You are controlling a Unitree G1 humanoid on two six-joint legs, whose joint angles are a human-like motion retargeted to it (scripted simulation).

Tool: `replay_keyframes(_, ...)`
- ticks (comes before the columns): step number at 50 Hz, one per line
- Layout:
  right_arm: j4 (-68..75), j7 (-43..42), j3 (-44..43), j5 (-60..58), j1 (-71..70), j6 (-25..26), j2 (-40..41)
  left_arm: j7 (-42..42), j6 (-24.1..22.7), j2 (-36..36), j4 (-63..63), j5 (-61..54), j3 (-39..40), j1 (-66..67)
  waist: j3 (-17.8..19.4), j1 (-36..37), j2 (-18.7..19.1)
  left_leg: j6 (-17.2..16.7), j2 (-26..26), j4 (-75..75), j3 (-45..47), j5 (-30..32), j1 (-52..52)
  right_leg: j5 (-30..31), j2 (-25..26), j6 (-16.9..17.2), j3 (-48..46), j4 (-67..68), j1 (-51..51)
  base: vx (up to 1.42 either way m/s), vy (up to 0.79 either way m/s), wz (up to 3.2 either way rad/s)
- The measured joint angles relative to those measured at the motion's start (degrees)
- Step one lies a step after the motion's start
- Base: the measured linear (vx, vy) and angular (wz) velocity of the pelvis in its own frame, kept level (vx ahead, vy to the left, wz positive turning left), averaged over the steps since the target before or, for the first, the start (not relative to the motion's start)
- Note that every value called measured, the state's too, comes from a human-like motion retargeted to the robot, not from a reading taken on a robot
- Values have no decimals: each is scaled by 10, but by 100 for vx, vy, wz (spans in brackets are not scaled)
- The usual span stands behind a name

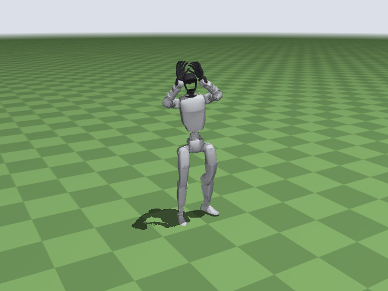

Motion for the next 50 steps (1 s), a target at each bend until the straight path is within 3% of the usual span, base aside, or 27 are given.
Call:
replay_keyframes(5,-345,71,-272,-50,329,-93,21,-64,-72,56,-358,52,159,291,37,-21,-2,15,-7,4,4,-9,9,-5,-8,0,11,7,4,0,1,-9)
replay_keyframes(7,-395,79,-285,-51,353,-107,32,-71,-85,61,-413,53,177,341,43,-26,-4,16,-7,5,13,-10,12,-3,-6,0,19,6,3,0,0,-37)
replay_keyframes(9,-401,83,-262,-72,319,-88,21,-75,-75,72,-421,57,171,334,34,-28,-6,15,-5,4,23,-9,14,1,-2,0,27,3,0,1,-2,-43)
replay_keyframes(12,-279,65,-146,-110,138,-16,-1,-52,-25,83,-313,70,109,205,15,-32,-2,6,1,1,38,-3,14,7,8,0,36,1,-6,0,-6,-39)
replay_keyframes(15,-59,30,5,-78,-63,36,22,-23,6,44,-106,17,25,44,-1,-32,4,-6,8,-1,49,3,16,14,19,0,40,-5,-9,1,-7,-26)
replay_keyframes(19,140,36,139,43,-183,37,44,-29,1,-37,144,-172,-10,-84,-8,-28,0,-10,11,-3,52,5,19,15,23,0,40,-9,-5,0,0,0)
replay_keyframes(22,140,22,166,64,-183,20,16,-18,-2,-69,206,-201,-5,-112,-3,-26,-2,-9,12,0,50,3,19,14,22,0,38,-9,-3,0,0,0)
replay_keyframes(25,14,-7,105,18,-99,15,-51,-14,-18,-70,98,-144,21,-62,15,-23,-4,-1,9,3,43,-1,21,8,17,0,35,-1,0,0,0,0)
replay_keyframes(27,-107,6,-3,-34,25,3,-79,-27,-33,-52,-53,-84,61,36,27,-26,-3,4,6,5,40,-4,23,4,13,0,35,3,2,0,0,0)
replay_keyframes(30,-270,55,-181,-67,227,-56,-62,-57,-70,-4,-282,2,139,232,44,-39,-3,10,1,6,40,-9,26,0,7,0,38,5,4,0,0,0)
replay_keyframes(33,-342,90,-236,-52,307,-100,-24,-83,-101,32,-394,31,195,362,52,-37,-11,12,-2,7,44,-10,27,2,5,0,42,1,6,0,0,0)
replay_keyframes(37,-302,112,-169,-73,230,-72,-31,-99,-71,84,-353,23,201,336,25,-12,-23,6,1,8,44,-8,23,8,7,0,39,-7,6,-1,-1,5)
replay_keyframes(40,-114,62,-1,-99,15,-8,-17,-38,-16,101,-165,14,110,170,2,8,-23,-4,4,6,35,-1,14,10,9,0,27,-7,1,-3,-2,33)
replay_keyframes(43,116,11,146,-24,-143,39,47,-2,-13,71,47,-128,1,33,-17,35,-27,-8,6,2,22,3,8,10,9,0,12,-6,1,-4,0,41)
replay_keyframes(47,292,16,237,62,-233,29,90,-6,-34,20,219,-244,-73,-61,-9,74,-37,-6,4,0,2,5,2,10,5,0,-7,-6,5,-4,3,45)
replay_keyframes(50,235,13,231,62,-212,17,60,11,-40,17,167,-206,-48,-35,1,89,-46,-1,1,5,-18,3,-7,10,-3,0,-24,-7,9,-4,6,58)
